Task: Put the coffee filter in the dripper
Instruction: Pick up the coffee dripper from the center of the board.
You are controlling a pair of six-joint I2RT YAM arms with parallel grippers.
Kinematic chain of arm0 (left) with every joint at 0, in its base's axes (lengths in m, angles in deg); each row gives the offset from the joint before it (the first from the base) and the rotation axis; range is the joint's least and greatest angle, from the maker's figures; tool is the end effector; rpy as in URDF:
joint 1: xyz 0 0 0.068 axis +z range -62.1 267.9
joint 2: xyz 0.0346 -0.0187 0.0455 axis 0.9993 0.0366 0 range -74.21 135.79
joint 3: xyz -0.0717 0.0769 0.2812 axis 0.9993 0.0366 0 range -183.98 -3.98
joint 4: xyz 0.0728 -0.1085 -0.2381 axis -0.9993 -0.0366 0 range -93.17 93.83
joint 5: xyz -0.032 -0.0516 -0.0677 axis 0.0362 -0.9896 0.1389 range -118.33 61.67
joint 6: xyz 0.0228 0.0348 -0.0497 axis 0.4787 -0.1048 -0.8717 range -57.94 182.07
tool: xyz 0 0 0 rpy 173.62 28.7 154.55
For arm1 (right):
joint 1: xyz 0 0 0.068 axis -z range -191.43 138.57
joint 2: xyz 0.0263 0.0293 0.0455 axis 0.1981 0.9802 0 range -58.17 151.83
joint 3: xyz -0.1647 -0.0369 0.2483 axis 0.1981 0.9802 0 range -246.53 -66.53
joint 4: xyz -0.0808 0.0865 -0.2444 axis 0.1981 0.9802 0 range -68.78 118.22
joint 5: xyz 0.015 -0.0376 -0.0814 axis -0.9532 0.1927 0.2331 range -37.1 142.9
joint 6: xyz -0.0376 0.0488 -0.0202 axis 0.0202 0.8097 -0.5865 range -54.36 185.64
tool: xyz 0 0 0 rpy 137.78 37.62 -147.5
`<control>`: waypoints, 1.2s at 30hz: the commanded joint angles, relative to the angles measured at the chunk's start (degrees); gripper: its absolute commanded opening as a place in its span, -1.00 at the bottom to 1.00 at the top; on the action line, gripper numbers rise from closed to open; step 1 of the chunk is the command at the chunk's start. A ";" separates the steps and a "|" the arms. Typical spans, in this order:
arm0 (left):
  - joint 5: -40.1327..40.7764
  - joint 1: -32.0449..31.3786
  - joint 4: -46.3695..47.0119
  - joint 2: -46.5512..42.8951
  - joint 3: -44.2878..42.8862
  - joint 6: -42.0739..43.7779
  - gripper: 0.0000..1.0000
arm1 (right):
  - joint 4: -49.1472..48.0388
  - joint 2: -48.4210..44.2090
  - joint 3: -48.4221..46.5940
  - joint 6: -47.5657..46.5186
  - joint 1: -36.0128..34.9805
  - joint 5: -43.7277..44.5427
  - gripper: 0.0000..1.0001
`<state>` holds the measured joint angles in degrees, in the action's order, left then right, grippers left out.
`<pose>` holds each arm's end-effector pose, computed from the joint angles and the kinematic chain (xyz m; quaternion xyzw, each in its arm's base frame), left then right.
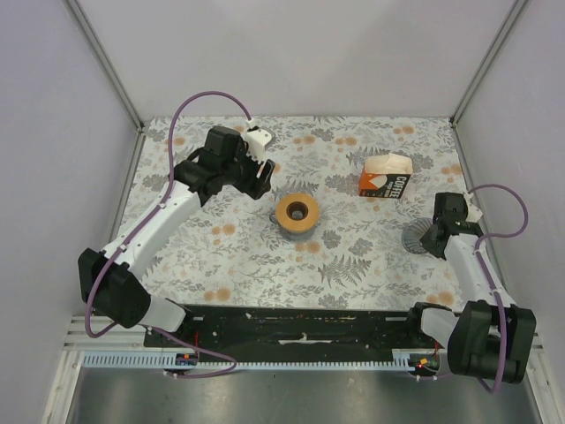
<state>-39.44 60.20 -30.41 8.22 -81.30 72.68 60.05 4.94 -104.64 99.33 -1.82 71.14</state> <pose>0.2941 -0.1654 0.3617 0.3344 0.8362 -0.1498 0.4080 0.1933 -0.0487 0.2108 0.3882 0.8807 -0.1043 0.2507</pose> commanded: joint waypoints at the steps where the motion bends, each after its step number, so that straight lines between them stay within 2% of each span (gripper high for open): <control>1: -1.28 0.19 0.23 -1.66 -2.57 2.13 0.47 | -0.86 -0.27 -4.42 -7.32 -0.64 -9.61 -1.00; 7: -2.15 0.11 -0.39 -1.31 -2.92 2.13 0.47 | 9.58 -1.41 -15.74 -10.75 -1.69 -18.06 -1.00; 11: -3.56 0.28 -0.83 -1.22 -3.28 2.04 0.47 | 15.65 -3.34 -22.52 -12.33 -3.27 -26.74 -1.00; 16: -5.67 0.63 -2.14 -0.78 -4.41 1.87 0.48 | 20.40 -3.00 -30.69 -11.46 -9.15 -36.94 -1.00; 20: -9.26 1.33 -4.86 -0.61 -7.05 1.61 0.55 | 18.40 -0.54 -36.94 -7.25 -17.68 -41.87 -1.00; 25: -19.63 4.49 -8.56 -0.69 -11.79 -1.20 0.70 | 7.94 4.90 -39.23 -1.00 -24.88 -50.14 -1.00; 30: -22.90 5.82 -8.83 -1.05 -13.73 -5.16 0.73 | 9.25 15.80 -46.08 -3.19 -30.86 -49.79 -1.00; 36: -22.90 5.73 -3.04 -0.87 -10.32 -13.58 0.73 | 11.88 26.35 -52.41 -6.44 -34.21 -50.06 -1.00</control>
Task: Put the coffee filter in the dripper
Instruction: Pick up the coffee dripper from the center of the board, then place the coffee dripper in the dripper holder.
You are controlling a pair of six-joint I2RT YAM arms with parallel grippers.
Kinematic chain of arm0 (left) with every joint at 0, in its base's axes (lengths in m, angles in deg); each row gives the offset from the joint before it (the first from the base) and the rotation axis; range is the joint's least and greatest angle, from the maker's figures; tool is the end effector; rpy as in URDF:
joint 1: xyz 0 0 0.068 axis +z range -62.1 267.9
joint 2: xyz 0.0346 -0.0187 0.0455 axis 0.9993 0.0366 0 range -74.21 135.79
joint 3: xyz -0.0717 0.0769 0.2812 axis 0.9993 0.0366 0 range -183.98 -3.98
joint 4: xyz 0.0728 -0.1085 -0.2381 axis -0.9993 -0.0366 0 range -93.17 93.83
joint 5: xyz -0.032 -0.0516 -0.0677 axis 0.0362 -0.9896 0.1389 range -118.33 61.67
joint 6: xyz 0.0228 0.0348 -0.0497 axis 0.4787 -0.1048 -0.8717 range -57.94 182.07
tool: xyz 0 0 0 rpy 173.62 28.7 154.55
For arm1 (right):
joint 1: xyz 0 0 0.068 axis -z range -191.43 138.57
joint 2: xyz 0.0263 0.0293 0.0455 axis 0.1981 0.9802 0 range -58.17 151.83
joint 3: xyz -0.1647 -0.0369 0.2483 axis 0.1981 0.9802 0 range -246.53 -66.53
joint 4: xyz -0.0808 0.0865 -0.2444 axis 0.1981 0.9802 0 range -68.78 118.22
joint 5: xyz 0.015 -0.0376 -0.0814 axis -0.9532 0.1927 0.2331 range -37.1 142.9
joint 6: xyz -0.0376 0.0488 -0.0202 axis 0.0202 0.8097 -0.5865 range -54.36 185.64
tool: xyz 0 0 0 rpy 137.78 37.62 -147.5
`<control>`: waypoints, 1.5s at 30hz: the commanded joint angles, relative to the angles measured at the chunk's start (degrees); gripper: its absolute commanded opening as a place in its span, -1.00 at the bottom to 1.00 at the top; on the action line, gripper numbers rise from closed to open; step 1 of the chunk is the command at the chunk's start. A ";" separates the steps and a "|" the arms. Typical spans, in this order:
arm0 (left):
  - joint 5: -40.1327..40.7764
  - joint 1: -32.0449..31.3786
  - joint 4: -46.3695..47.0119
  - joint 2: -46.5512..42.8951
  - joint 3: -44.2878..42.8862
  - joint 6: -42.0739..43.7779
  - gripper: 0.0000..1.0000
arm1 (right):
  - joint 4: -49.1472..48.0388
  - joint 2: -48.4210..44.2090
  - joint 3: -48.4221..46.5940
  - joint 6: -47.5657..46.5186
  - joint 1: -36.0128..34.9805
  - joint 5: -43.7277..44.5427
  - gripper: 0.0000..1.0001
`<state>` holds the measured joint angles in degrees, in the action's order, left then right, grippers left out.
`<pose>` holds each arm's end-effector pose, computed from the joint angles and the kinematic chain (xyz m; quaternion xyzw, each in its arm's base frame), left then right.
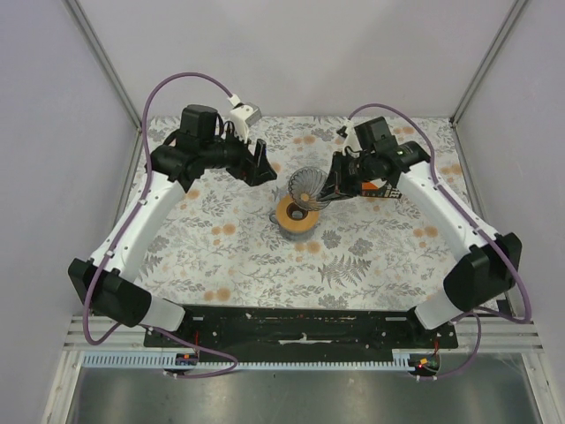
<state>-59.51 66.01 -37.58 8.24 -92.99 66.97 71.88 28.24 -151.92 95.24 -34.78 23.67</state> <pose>0.2920 -0.1455 0.4250 0.3189 0.8017 -0.3014 0.4058 0.2947 0.1542 0.3679 -0.0329 0.9172 0.3549 0.1779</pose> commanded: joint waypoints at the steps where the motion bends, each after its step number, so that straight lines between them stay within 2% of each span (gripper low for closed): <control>1: -2.92 0.00 5.10 -0.63 2.08 -8.85 0.73 | 0.06 4.28 -5.84 -2.71 -1.34 -2.58 -1.00; 8: -2.40 -0.08 10.99 0.60 7.35 -13.78 0.72 | 2.43 11.40 -8.75 -4.99 -2.05 -1.70 -1.00; 17: -3.97 -0.26 18.02 1.57 16.06 -19.32 0.29 | 3.66 15.98 -9.63 -5.87 -3.80 -1.71 -1.00; 26: -4.94 -1.14 21.54 2.00 19.49 -21.17 0.25 | 5.24 19.40 -11.55 -6.14 -4.24 0.49 -1.00; 32: -4.86 -1.58 21.90 4.29 19.32 -21.52 0.15 | 6.12 21.08 -13.05 -6.23 -4.33 1.72 -1.00; 34: -4.77 -1.84 21.90 5.25 19.32 -21.52 0.07 | 6.30 21.43 -13.14 -6.31 -4.42 1.90 -1.00; 38: -4.59 -2.02 21.72 6.75 19.58 -21.61 -0.35 | 6.65 21.96 -12.97 -6.58 -4.51 2.08 -1.00; 43: -4.59 -2.19 21.81 8.25 20.02 -21.87 -0.51 | 6.48 22.92 -12.97 -6.58 -4.51 2.25 -1.00; 45: -3.89 -2.19 21.63 8.77 20.37 -21.78 -0.77 | 6.56 23.62 -12.97 -6.58 -4.51 2.43 -1.00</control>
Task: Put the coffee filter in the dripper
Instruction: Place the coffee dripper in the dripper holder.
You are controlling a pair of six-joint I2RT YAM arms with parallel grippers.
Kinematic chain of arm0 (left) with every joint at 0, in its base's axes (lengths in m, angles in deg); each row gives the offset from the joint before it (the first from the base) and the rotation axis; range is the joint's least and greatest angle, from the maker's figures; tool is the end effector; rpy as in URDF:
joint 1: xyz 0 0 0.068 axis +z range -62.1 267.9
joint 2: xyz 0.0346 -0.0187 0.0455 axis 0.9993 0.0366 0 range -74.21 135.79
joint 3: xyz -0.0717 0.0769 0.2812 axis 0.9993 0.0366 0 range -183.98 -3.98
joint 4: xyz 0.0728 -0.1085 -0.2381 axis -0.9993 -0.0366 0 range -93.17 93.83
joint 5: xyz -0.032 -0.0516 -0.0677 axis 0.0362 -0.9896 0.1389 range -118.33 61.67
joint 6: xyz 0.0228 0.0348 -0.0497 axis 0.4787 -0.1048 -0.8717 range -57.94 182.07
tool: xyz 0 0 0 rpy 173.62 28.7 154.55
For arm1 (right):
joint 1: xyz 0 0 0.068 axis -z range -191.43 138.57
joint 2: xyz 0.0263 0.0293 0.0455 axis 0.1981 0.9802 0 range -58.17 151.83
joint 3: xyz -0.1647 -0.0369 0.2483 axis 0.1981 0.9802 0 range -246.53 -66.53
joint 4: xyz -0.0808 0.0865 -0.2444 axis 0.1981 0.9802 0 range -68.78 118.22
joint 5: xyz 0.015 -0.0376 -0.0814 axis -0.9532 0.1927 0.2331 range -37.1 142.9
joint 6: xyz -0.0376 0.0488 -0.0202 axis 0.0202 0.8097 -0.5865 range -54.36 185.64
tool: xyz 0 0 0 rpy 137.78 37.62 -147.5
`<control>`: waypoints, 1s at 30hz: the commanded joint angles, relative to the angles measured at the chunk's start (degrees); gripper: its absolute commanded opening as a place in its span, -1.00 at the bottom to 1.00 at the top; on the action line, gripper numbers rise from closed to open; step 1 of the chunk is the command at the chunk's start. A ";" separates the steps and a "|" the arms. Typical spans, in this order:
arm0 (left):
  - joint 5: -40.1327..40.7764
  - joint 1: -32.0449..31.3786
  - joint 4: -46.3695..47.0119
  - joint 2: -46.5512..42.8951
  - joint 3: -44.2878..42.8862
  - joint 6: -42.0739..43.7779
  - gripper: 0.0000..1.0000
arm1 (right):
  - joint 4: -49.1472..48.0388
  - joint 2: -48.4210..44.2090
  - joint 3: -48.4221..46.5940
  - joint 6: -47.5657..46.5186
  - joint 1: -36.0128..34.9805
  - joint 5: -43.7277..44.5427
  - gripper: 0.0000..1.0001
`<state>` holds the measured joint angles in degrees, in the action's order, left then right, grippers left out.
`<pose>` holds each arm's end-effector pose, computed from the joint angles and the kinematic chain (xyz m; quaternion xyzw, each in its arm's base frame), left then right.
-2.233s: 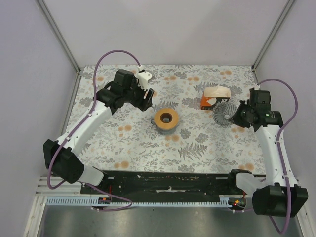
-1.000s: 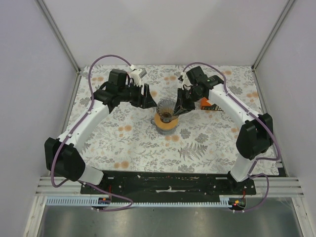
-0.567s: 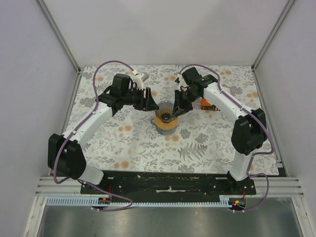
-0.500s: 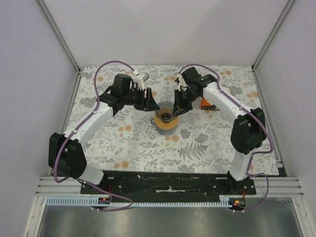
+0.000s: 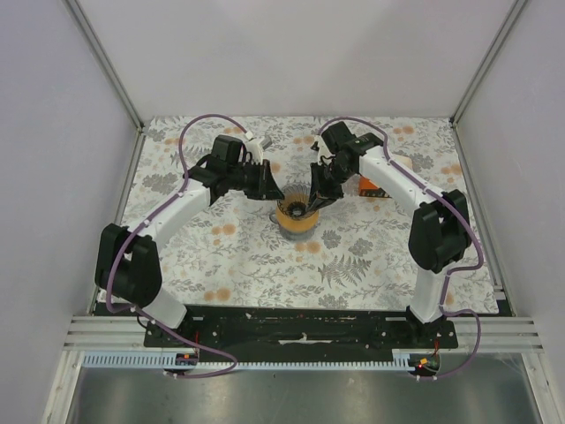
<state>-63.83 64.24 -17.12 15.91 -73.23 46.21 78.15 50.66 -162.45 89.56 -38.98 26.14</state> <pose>0.3243 -0.1741 0.2938 0.1833 0.8590 -0.3933 0.2718 0.3601 0.2136 0.2795 -0.0709 0.9561 0.2792 0.0544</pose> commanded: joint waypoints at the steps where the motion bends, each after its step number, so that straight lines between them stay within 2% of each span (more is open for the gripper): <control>1: 0.87 -0.42 1.09 1.36 0.70 -1.10 -0.87 | 0.29 1.55 -2.34 -0.90 -0.31 -0.04 -1.00; 3: 1.67 -0.33 0.30 2.15 0.70 -0.76 -0.96 | 0.20 1.99 -2.08 -0.98 -0.31 -0.22 -1.00; 25: 6.41 -0.25 -4.36 13.49 3.34 3.29 -0.96 | -5.77 6.56 5.30 -0.02 -0.31 -1.27 -1.00; 30: 6.06 -0.33 -4.10 12.89 2.55 3.20 -0.96 | -5.69 4.72 5.31 -0.10 -0.31 -1.71 -1.00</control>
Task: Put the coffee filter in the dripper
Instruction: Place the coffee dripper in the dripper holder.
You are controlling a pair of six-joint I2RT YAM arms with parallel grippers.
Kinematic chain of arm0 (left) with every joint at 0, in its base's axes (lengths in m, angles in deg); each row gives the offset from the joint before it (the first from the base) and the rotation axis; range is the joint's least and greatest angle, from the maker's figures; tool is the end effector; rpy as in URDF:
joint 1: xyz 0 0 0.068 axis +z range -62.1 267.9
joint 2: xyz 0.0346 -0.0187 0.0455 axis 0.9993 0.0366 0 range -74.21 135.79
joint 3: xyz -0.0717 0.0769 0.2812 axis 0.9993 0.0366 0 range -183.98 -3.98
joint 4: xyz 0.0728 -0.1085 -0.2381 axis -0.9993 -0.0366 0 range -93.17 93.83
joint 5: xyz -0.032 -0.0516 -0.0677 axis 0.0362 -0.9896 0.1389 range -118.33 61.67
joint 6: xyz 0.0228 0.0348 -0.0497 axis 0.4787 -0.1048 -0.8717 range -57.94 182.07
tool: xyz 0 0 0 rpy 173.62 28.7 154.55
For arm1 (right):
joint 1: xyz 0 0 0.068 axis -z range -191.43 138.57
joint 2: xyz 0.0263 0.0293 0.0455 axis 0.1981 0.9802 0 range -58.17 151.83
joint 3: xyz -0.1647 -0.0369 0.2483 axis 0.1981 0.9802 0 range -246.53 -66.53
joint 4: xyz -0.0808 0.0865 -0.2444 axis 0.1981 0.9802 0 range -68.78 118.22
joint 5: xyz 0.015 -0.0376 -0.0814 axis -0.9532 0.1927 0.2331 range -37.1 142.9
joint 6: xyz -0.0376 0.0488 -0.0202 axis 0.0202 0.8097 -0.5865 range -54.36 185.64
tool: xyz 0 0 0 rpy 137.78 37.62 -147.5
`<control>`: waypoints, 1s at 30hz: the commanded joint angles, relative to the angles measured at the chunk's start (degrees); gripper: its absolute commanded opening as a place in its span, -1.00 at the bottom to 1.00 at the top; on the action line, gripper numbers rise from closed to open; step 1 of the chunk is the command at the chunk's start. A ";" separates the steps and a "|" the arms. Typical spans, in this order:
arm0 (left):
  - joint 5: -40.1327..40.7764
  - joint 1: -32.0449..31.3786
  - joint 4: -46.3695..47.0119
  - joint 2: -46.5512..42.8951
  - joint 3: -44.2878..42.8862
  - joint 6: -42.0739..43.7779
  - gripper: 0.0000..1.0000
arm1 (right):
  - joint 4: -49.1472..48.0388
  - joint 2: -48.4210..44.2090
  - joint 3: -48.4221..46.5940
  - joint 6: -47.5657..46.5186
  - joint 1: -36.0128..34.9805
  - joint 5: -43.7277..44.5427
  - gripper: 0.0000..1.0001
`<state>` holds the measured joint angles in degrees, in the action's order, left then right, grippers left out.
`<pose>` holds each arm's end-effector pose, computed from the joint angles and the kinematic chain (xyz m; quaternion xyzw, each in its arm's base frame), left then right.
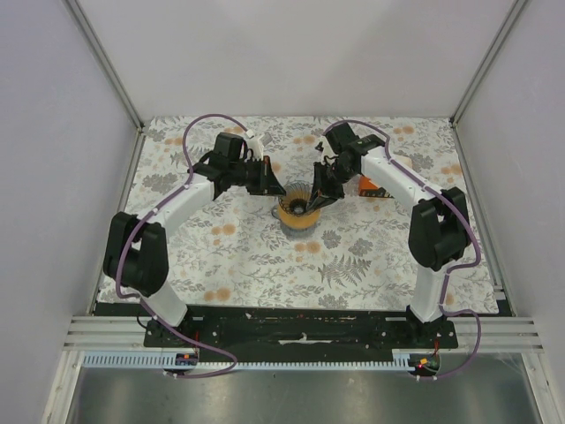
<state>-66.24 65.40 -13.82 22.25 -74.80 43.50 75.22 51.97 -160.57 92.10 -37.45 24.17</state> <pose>0.3506 -0.1789 0.2691 0.1585 0.8634 -0.4108 0.2465 0.3696 0.2076 0.2632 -0.0392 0.9543 0.2932 0.0420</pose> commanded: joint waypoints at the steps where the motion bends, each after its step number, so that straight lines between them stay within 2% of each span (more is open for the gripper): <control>1: 8.55 -1.41 -7.23 5.93 3.94 6.00 -0.96 | -2.67 2.45 2.99 -2.73 -1.84 0.34 -1.00; 5: 8.91 -1.41 -6.35 2.25 2.54 6.09 -0.96 | -1.71 0.16 0.53 -2.73 -1.84 0.87 -0.97; 10: 5.92 -1.49 -5.38 -2.06 1.13 6.18 -0.95 | -0.65 -1.07 -2.20 -2.55 -1.93 1.48 -0.66; 15: 5.66 -1.49 -5.46 -4.18 0.08 6.70 -0.85 | -0.38 -1.16 -3.95 -2.37 -1.93 1.48 -0.35; 20: 4.78 -1.49 -6.08 -4.36 -0.45 6.79 -0.75 | 0.41 -1.78 -5.19 -2.55 -2.10 1.57 -0.15; 23: 4.43 -1.41 -6.26 -4.62 -1.33 6.88 -0.61 | 1.02 -2.48 -6.06 -2.73 -2.19 2.19 0.00; 30: 3.81 -1.40 -7.22 -4.80 -4.14 8.19 -0.11 | 4.44 -2.83 -9.32 -4.13 -2.19 5.61 0.24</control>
<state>-62.85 64.24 -19.64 18.93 -75.50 48.39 77.06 51.38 -166.08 89.72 -39.50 27.56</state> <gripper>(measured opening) 0.395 0.592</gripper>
